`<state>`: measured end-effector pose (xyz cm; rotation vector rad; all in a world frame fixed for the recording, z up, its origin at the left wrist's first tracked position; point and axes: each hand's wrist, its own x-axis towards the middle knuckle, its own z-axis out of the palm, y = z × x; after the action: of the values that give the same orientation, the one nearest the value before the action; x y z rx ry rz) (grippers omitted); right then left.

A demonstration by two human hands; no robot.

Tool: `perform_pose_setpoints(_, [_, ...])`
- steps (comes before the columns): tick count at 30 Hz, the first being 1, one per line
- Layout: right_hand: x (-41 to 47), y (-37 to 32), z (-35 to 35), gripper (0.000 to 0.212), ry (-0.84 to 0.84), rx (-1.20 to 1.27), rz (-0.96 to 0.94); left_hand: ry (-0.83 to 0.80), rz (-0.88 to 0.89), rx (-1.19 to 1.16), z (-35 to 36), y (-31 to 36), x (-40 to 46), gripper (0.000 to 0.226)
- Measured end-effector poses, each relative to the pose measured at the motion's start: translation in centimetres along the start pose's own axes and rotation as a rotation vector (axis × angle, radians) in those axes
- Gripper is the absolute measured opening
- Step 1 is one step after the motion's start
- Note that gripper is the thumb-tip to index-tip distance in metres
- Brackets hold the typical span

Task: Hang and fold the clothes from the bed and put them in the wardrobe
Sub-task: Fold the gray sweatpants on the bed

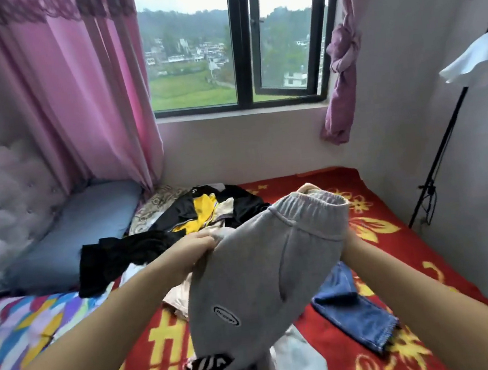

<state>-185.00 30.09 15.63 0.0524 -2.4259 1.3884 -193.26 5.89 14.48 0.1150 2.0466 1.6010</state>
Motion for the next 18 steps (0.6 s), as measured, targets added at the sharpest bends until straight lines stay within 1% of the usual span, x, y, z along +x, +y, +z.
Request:
perform_pose_setpoints(1, [0.5,-1.2,0.2,0.022,0.046,-0.062,-0.138,0.064,0.029,0.077,0.2,1.0,-0.6,0.022])
perform_pose_setpoints(2, [1.0,-2.8,0.7,0.019,0.026,-0.172,-0.246,0.043,0.047,0.089,0.6,2.2,-1.1,0.016])
perform_pose_setpoints(3, [1.5,-3.4,1.4,0.019,0.029,-0.250,-0.324,-0.033,0.058,0.111,1.0,3.5,-1.7,0.034])
perform_pose_setpoints(4, [1.6,-4.0,2.1,0.019,0.019,-0.336,-0.331,-0.111,0.051,0.099,1.4,4.6,-2.1,0.058])
perform_pose_setpoints(5, [1.3,-4.3,2.6,0.017,0.001,-0.358,-0.355,-0.197,0.039,0.144,2.2,5.4,-2.3,0.075])
perform_pose_setpoints(6, [1.1,-4.5,3.0,0.017,-0.037,-0.363,-0.362,-0.251,0.048,0.247,3.0,5.6,-2.6,0.078])
perform_pose_setpoints(7, [0.9,-4.6,3.4,0.020,-0.080,-0.341,-0.378,-0.291,0.068,0.355,3.7,5.7,-2.9,0.067])
perform_pose_setpoints(8, [0.8,-4.7,3.5,0.023,-0.105,-0.370,-0.383,-0.326,0.074,0.417,4.1,5.3,-2.9,0.046])
perform_pose_setpoints(9, [1.0,-4.5,3.6,0.025,-0.119,-0.416,-0.375,-0.356,0.048,0.419,4.2,5.1,-2.9,0.025])
perform_pose_setpoints(10, [1.2,-4.2,3.6,0.025,-0.120,-0.447,-0.354,-0.384,0.020,0.392,4.0,4.9,-3.0,0.013])
perform_pose_setpoints(11, [1.3,-3.8,3.5,0.024,-0.120,-0.461,-0.299,-0.387,0.003,0.390,3.6,4.8,-2.8,0.018])
perform_pose_setpoints(12, [1.5,-3.3,3.3,0.026,-0.148,-0.464,-0.220,-0.350,0.016,0.437,3.4,4.9,-2.6,0.028])
perform_pose_setpoints(14, [1.5,-2.2,2.8,0.043,-0.257,-0.433,-0.054,-0.205,0.102,0.660,3.4,5.5,-2.1,0.041])
perform_pose_setpoints(15, [1.5,-1.5,2.5,0.047,-0.324,-0.415,0.019,-0.134,0.157,0.729,3.5,5.8,-2.0,0.044])
perform_pose_setpoints(16, [1.2,-0.5,2.3,0.042,-0.389,-0.417,0.070,-0.082,0.207,0.729,3.7,6.1,-2.0,0.045])
perform_pose_setpoints(18, [-0.3,2.3,2.6,0.016,-0.511,-0.468,0.150,-0.059,0.280,0.586,3.4,6.4,-1.7,0.044])
